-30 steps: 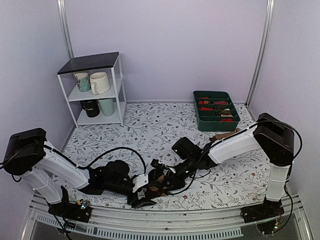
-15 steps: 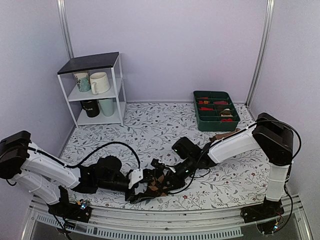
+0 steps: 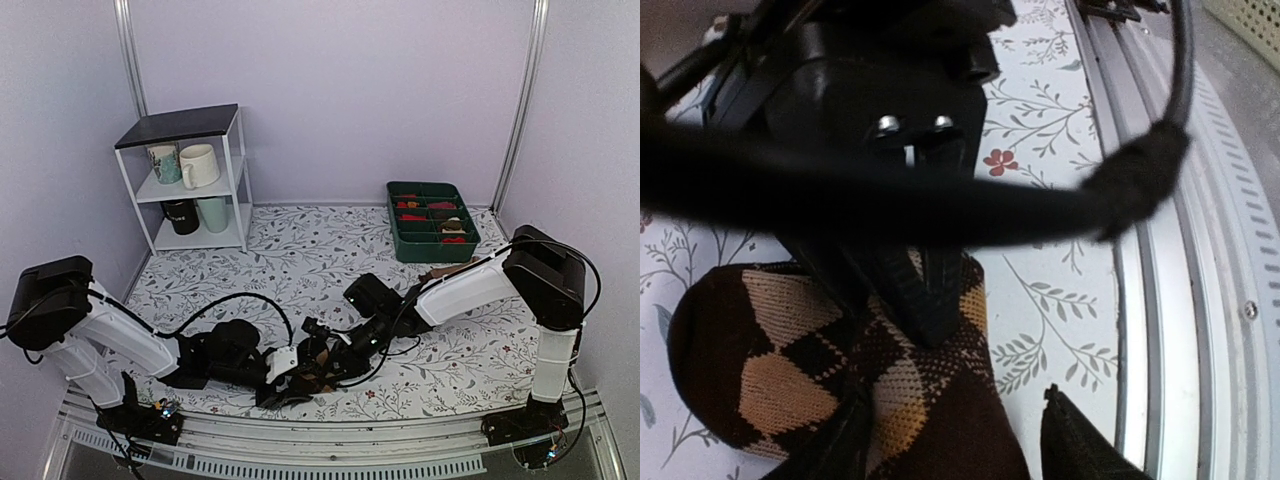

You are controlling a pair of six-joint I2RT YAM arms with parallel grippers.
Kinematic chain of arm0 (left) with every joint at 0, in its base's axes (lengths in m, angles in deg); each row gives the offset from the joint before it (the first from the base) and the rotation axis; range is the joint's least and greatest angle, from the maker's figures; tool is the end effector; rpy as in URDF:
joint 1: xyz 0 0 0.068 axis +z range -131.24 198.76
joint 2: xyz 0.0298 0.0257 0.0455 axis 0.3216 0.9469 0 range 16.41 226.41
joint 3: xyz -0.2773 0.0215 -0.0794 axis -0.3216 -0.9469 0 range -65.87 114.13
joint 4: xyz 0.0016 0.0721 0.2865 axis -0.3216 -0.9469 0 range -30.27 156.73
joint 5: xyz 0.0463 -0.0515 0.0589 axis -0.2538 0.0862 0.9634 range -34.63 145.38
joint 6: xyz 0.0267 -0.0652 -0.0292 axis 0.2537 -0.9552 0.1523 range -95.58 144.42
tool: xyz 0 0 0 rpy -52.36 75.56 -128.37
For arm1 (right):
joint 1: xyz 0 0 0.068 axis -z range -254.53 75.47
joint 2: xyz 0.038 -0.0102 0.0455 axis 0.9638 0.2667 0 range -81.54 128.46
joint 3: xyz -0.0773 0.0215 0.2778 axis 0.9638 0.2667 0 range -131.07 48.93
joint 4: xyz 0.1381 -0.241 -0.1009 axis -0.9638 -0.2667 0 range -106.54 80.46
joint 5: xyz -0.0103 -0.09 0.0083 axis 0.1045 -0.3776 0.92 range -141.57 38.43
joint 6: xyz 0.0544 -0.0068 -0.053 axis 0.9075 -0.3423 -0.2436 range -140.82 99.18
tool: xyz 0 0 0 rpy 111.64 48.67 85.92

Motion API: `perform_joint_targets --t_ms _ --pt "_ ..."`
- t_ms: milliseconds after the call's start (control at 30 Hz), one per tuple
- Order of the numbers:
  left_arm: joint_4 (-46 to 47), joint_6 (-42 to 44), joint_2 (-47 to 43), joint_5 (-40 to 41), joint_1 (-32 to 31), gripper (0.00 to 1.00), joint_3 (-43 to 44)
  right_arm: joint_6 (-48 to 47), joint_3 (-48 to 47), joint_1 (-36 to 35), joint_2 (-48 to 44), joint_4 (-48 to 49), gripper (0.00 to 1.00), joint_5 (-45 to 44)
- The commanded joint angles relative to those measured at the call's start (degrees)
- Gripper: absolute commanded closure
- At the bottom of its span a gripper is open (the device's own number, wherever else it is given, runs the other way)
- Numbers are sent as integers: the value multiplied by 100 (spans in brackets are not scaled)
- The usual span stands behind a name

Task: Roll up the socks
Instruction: Roll a pair of socks at the center of the board.

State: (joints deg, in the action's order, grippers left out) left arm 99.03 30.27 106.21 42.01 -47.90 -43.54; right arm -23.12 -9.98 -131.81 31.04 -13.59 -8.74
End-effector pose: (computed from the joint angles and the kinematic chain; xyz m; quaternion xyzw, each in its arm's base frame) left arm 0.1027 -0.2757 0.0791 0.5646 0.6793 -0.3205 0.3421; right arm 0.1833 0.3666 0.0794 -0.5324 0.7257 0.4306 0.0678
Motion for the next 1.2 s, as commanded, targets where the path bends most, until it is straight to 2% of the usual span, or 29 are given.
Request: perform_joint_targets --t_ms 0,67,300,367,433,533,567,600,700,833,933,1000,1167 --pt "-201 -98 231 -151 -55 48 94 28 316 -64 635 -1161 86 -908" --pt "-267 -157 290 -178 -57 53 126 32 309 -62 626 -1168 86 -908" --pt "-364 -449 579 -205 -43 62 205 14 259 -64 625 -1142 86 -886" --pt "-393 -541 701 -229 -26 70 246 11 242 -64 610 -1126 85 -903" --pt "-443 -658 799 -263 10 72 277 15 213 -53 556 -1095 85 -931" --pt "-504 -891 868 -407 111 87 286 33 195 -23 450 -1016 82 -995" --pt "-505 -1010 860 -500 167 98 271 37 196 -13 393 -961 80 -1010" --pt "-511 -1126 846 -615 234 100 250 37 219 2 304 -853 76 -1062" --pt "-549 -1490 819 -909 391 100 205 83 492 37 -196 -198 63 -1492" --pt "-738 -1824 864 -1144 528 100 233 33 1321 72 -1339 1399 55 -2356" --pt "-842 -1992 944 -1350 630 100 297 -376 2287 69 -2214 3104 47 -2282" --pt "-962 -2090 1019 -1495 697 100 358 -784 2775 43 -2539 3890 45 -2071" --pt "-1015 -2394 1124 -1874 844 100 331 -1509 3019 -261 -2482 4027 44 -1767"
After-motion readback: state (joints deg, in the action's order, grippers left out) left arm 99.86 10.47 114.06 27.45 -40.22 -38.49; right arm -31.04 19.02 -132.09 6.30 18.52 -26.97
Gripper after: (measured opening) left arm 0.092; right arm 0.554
